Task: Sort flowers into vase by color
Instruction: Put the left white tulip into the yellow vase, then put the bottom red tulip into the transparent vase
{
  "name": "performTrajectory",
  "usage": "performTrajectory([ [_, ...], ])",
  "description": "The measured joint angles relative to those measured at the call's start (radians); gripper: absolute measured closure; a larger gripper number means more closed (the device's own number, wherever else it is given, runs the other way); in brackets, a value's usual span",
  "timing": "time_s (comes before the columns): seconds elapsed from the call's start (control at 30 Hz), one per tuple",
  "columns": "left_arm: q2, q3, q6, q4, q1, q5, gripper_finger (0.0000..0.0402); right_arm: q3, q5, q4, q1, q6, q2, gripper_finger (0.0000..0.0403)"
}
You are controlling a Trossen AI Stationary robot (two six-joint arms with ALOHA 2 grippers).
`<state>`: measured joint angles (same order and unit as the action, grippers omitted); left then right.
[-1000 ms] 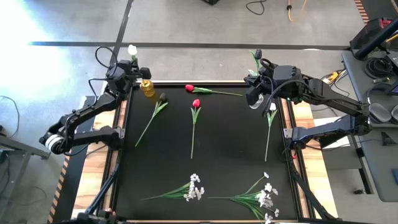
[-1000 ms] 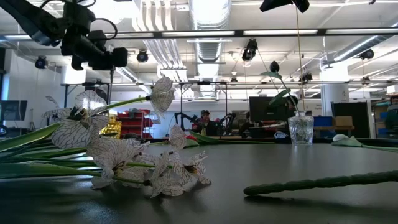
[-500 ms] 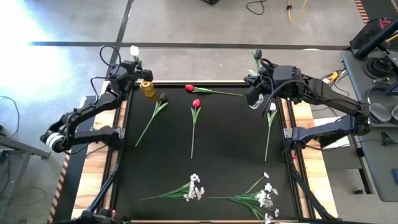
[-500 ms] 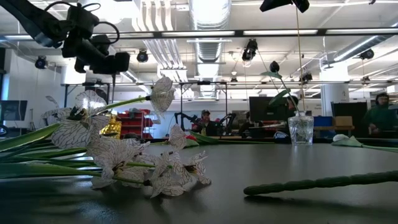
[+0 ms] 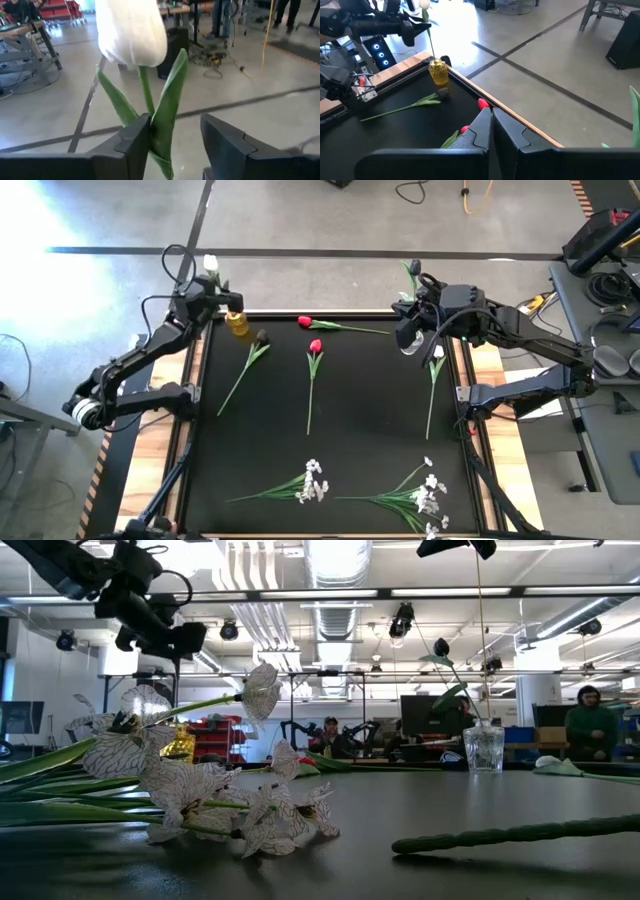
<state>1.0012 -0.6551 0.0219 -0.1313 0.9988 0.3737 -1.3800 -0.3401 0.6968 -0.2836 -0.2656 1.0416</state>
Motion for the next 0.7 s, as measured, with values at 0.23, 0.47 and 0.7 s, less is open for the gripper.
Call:
performTrajectory([
  [0.23, -0.005, -0.1, 0.022, 0.212, 0.0, -0.03, 0.0216, 0.0, 0.0, 0.0, 0.0, 0.01, 0.0, 0.0394],
  [0.47, -0.005, -0.136, 0.019, 0.315, 0.0, -0.052, 0.0214, 0.0, 0.0, 0.0, 0.0, 0.029, 0.0, 0.0394],
  [0.7, -0.023, -0.136, -0.005, 0.362, -0.002, -0.072, 0.0214, 0.0, 0.0, 0.0, 0.0, 0.033, 0.0, 0.0394],
])
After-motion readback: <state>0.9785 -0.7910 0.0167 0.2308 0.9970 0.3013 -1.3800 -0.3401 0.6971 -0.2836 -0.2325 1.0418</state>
